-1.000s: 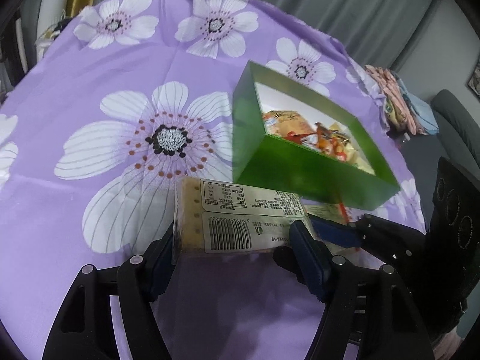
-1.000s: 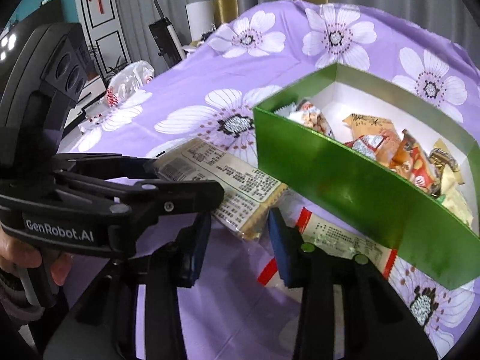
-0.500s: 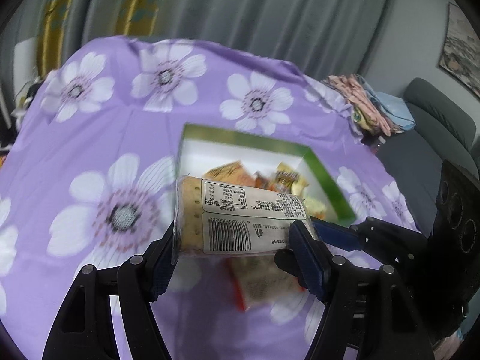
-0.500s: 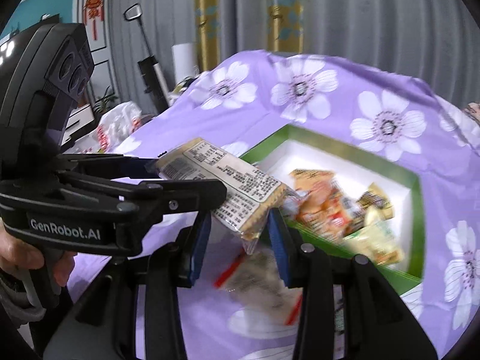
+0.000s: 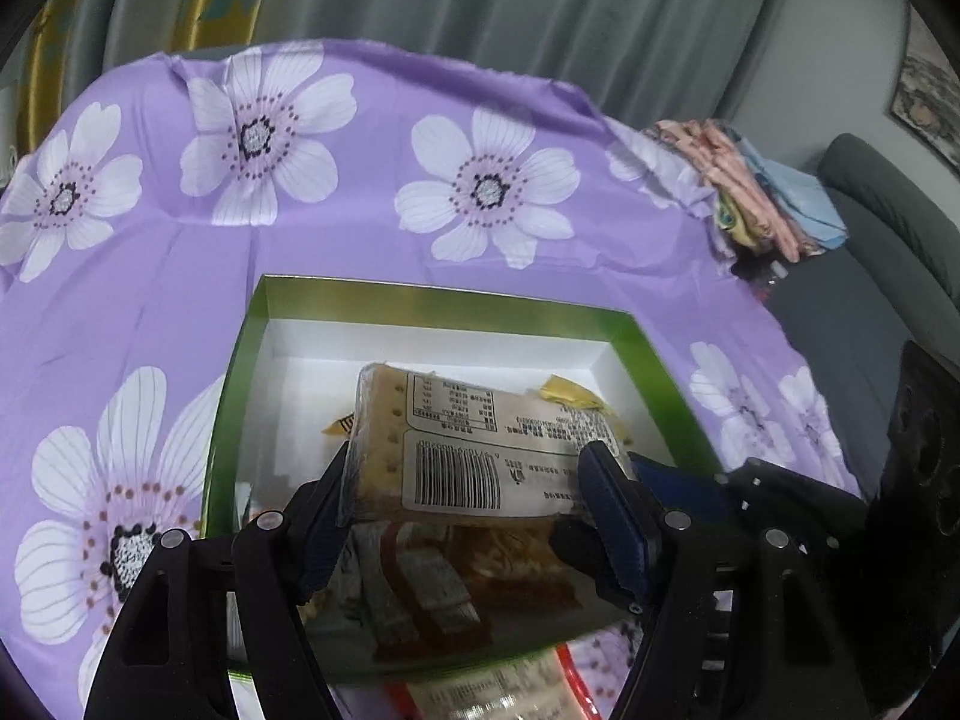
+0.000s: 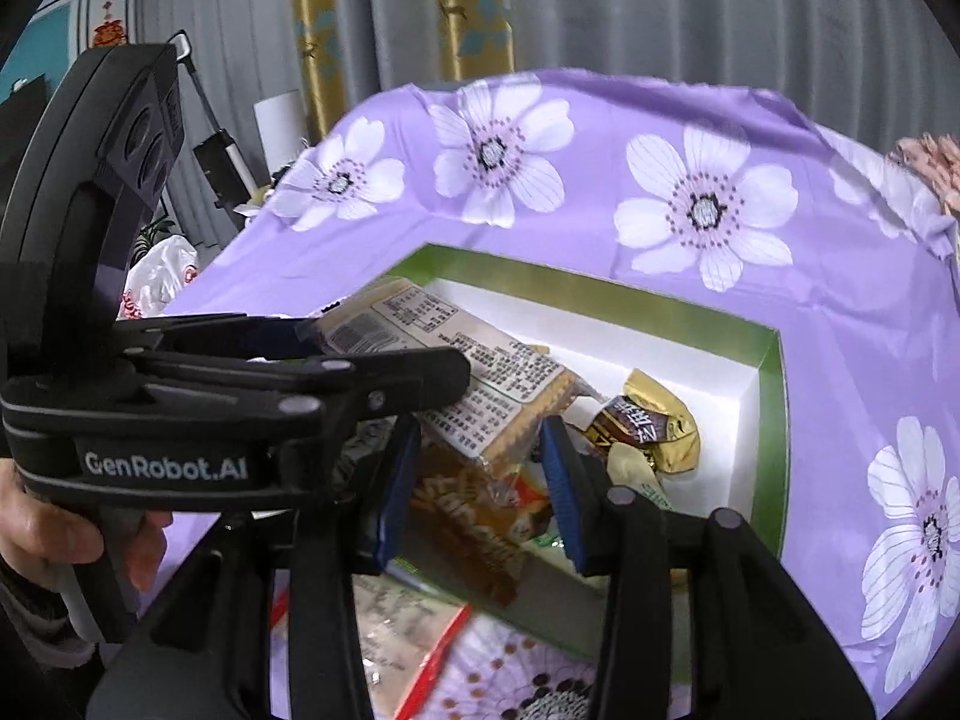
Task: Organize snacks
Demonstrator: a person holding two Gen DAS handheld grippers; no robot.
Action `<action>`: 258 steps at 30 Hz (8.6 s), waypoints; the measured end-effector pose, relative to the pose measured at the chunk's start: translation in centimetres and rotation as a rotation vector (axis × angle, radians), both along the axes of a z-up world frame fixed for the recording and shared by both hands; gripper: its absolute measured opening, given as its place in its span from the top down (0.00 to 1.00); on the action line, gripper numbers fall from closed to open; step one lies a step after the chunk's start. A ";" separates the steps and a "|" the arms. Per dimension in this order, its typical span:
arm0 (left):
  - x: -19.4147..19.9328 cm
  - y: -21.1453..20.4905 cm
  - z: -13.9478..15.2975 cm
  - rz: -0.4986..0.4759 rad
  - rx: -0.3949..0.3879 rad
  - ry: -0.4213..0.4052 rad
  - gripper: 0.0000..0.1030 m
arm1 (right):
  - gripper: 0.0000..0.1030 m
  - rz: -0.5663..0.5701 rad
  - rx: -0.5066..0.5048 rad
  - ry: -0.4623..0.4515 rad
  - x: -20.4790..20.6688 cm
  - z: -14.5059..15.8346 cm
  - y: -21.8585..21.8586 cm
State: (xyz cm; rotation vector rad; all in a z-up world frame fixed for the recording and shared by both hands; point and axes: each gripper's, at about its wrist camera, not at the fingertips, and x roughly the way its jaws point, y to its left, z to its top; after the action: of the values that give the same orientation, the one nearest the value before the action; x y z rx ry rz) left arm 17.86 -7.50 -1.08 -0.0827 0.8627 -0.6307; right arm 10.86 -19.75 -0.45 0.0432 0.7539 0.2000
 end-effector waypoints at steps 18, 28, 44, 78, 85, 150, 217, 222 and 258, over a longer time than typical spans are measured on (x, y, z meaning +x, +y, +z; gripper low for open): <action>-1.1 2.9 1.7 0.135 0.008 -0.054 0.09 | 0.34 -0.084 0.031 -0.087 -3.6 2.1 -2.4; -3.8 4.2 3.1 0.156 0.019 -0.089 0.09 | 0.28 -0.099 0.047 -0.137 -6.4 3.6 -2.3; -8.1 7.1 2.2 0.169 0.023 -0.057 0.07 | 0.20 -0.086 0.077 -0.122 -10.1 3.0 -0.6; -8.9 7.7 -3.2 0.108 0.060 0.063 0.07 | 0.14 -0.119 0.069 0.036 -10.9 -2.2 1.6; -8.6 7.9 -3.6 0.112 0.058 0.084 0.07 | 0.14 -0.103 0.067 0.054 -10.7 -2.7 2.0; -8.9 7.3 -5.1 0.104 0.073 0.109 0.07 | 0.12 -0.071 0.045 0.086 -10.4 -3.8 2.8; -9.1 5.4 -6.7 0.005 0.022 0.177 0.07 | 0.12 -0.042 0.008 0.135 -10.0 -5.6 3.0; -9.4 5.0 -7.0 -0.014 0.030 0.182 0.07 | 0.12 -0.036 0.013 0.139 -9.9 -5.8 3.2; -9.7 4.8 -7.5 -0.106 -0.115 0.260 0.40 | 0.34 0.019 0.067 0.190 -8.2 -6.7 4.0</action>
State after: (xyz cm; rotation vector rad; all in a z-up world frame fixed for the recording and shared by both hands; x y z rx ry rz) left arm 8.17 -2.68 -8.60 -0.2275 1.0870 -0.7802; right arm 2.67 -15.72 -7.17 0.1203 0.9373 0.2411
